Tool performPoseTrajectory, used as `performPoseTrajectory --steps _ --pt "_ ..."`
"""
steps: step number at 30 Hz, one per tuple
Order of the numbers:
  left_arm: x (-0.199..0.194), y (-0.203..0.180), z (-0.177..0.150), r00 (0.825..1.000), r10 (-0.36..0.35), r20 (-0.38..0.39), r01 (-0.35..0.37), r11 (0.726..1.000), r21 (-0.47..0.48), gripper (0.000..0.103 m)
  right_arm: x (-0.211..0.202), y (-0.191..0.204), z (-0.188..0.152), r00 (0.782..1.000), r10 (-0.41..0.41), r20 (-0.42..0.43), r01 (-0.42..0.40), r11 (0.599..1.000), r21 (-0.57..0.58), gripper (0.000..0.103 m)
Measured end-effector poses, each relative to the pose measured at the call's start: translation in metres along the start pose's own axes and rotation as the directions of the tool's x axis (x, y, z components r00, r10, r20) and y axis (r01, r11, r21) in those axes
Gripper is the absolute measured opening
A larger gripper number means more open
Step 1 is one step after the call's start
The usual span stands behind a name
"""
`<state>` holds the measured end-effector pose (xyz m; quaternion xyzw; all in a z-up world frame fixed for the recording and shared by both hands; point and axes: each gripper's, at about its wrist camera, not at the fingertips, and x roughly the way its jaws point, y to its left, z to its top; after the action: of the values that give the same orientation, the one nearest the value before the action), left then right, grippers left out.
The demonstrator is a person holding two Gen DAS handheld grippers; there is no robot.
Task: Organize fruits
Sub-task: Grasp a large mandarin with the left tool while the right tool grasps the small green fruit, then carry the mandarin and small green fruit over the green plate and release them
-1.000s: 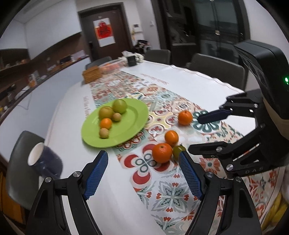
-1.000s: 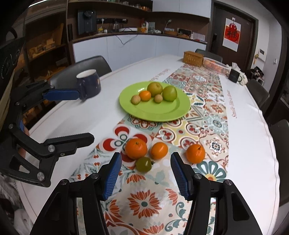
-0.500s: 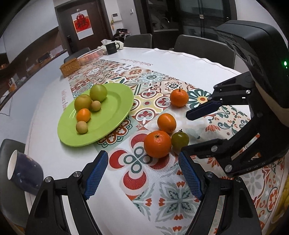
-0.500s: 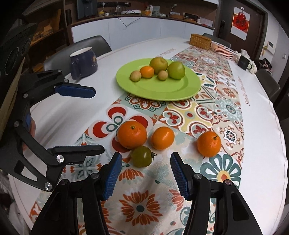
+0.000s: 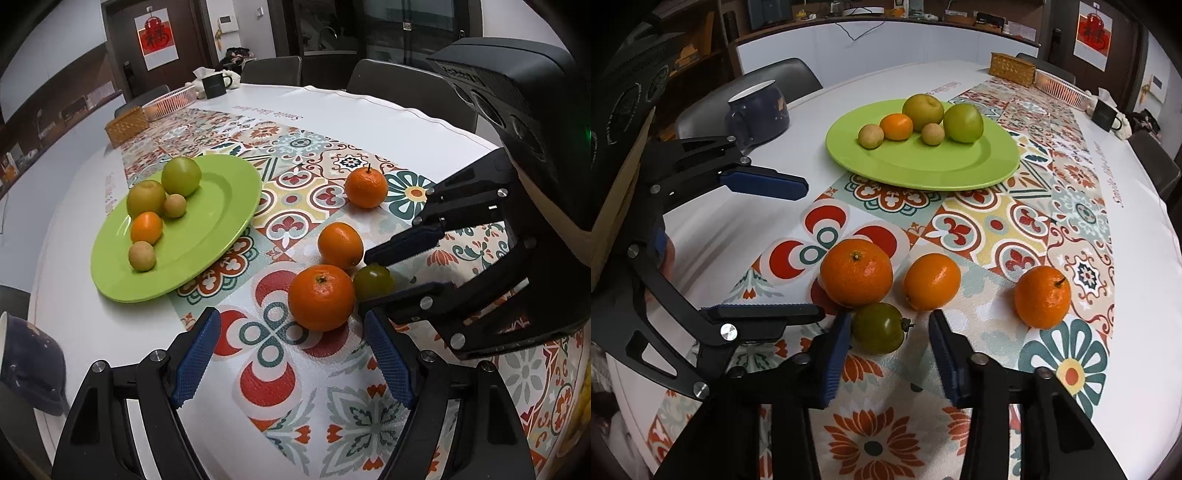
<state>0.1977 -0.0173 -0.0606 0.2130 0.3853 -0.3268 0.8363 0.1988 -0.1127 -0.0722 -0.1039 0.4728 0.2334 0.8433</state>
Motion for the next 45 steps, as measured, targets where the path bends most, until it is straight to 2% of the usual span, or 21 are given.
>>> performPoseTrajectory --steps 6,8,10,14,16,22,31,42,45 --pt "0.01 -0.004 0.007 1.0 -0.025 -0.005 0.025 0.999 -0.027 0.079 -0.01 -0.005 -0.007 1.0 -0.013 0.025 0.012 0.999 0.031 0.034" --pt "0.013 -0.005 0.009 0.999 -0.034 -0.009 0.033 0.999 -0.041 0.076 -0.013 -0.009 -0.008 0.999 -0.029 0.032 0.027 0.998 0.049 0.034" --pt "0.016 -0.004 0.011 0.999 -0.033 -0.014 0.032 0.997 -0.069 0.065 -0.014 -0.016 -0.01 0.999 -0.039 0.036 0.036 0.996 0.076 0.034" --pt "0.026 -0.002 0.013 0.997 -0.059 -0.041 0.053 0.989 -0.141 0.053 -0.015 -0.024 -0.013 0.999 -0.037 0.04 0.032 0.992 0.122 0.034" --pt "0.029 -0.004 0.014 0.997 -0.065 -0.051 0.056 0.986 -0.159 0.042 -0.015 -0.026 -0.014 0.998 -0.036 0.046 0.03 0.991 0.131 0.034" --pt "0.025 -0.009 0.014 0.997 -0.033 -0.07 0.016 0.975 -0.223 0.041 -0.02 -0.029 -0.017 0.997 -0.027 0.067 0.018 0.99 0.14 0.034" --pt "0.004 -0.018 0.016 0.997 0.041 -0.071 -0.058 0.965 -0.256 0.041 -0.033 -0.03 -0.021 0.996 -0.006 0.095 -0.008 0.989 0.145 0.034" --pt "-0.036 -0.018 0.02 0.99 0.133 -0.037 -0.138 0.93 -0.34 0.041 -0.06 -0.029 -0.012 0.986 0.009 0.164 -0.029 0.992 0.124 0.034" --pt "-0.05 -0.015 0.025 0.983 0.181 -0.017 -0.175 0.918 -0.357 0.041 -0.066 -0.027 -0.006 0.982 0.011 0.186 -0.032 0.993 0.111 0.034"
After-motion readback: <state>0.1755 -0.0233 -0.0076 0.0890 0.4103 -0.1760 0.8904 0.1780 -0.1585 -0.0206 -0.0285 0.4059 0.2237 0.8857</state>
